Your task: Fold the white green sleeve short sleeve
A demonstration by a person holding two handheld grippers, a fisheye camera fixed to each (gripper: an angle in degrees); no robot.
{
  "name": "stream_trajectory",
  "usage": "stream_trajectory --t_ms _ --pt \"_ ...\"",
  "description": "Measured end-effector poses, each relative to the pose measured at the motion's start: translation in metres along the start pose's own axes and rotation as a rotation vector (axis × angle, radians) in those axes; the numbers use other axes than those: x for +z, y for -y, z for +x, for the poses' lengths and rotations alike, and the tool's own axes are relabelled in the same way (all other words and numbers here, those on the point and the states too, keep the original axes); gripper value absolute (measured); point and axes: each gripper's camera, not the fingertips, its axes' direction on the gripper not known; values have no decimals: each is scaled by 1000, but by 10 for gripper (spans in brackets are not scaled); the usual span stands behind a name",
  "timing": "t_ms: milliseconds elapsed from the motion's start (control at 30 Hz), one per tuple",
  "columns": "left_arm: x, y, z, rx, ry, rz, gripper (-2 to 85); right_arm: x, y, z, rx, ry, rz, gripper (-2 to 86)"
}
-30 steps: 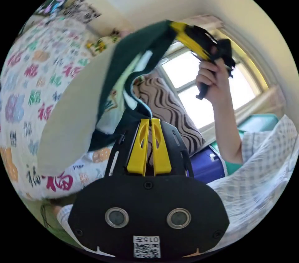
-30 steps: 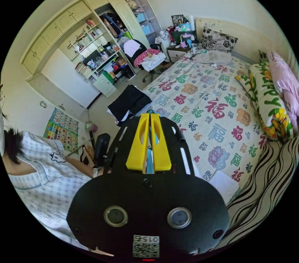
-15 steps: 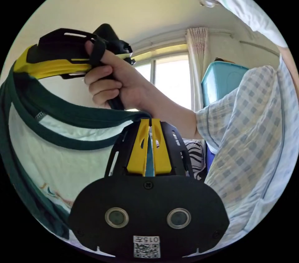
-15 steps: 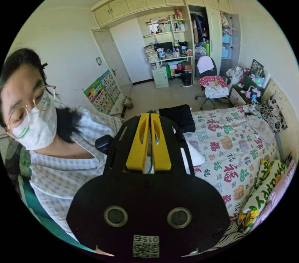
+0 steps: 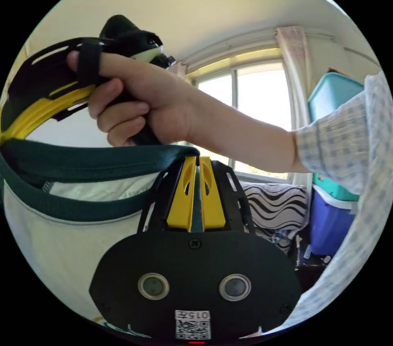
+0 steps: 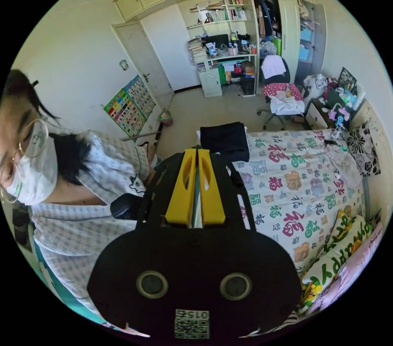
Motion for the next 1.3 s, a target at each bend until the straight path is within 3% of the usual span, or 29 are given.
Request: stream_trajectory --t_ms 167,233,300,433,600,800,900,967,1033,1100,1300 --pt "134 -111 -136 -196 168 -112 -1 77 -28 181 169 -153 -143 26" --pt "201 -170 -193 -281 214 -266 5 106 -67 282 396 -300 -163 72" --pt "278 -262 -260 -419 186 -548 24 109 -116 337 571 -424 -57 72" --pt "284 -369 -303 -574 35 -569 56 128 -273 398 870 -295 228 80" --pt "230 -473 -358 -735 223 -735 62 191 -420 432 1168 -165 90 89" --pt "291 -480 -506 -637 436 -877 71 194 -452 503 1228 -203 82 99" --pt "358 -491 -563 -600 376 -1005 83 194 -447 552 1235 -255 29 105" --pt "395 -509 -584 -594 316 -1124 84 203 -450 577 1244 -160 -35 92" --pt "423 -526 -595 -556 297 -1232 75 203 -457 592 1240 -158 -111 34" --pt "439 -526 -603 -508 236 -1233 25 192 -465 598 1203 -165 -128 2" --pt "457 -494 -629 -446 235 -1059 14 116 -500 631 1236 -259 -31 -7"
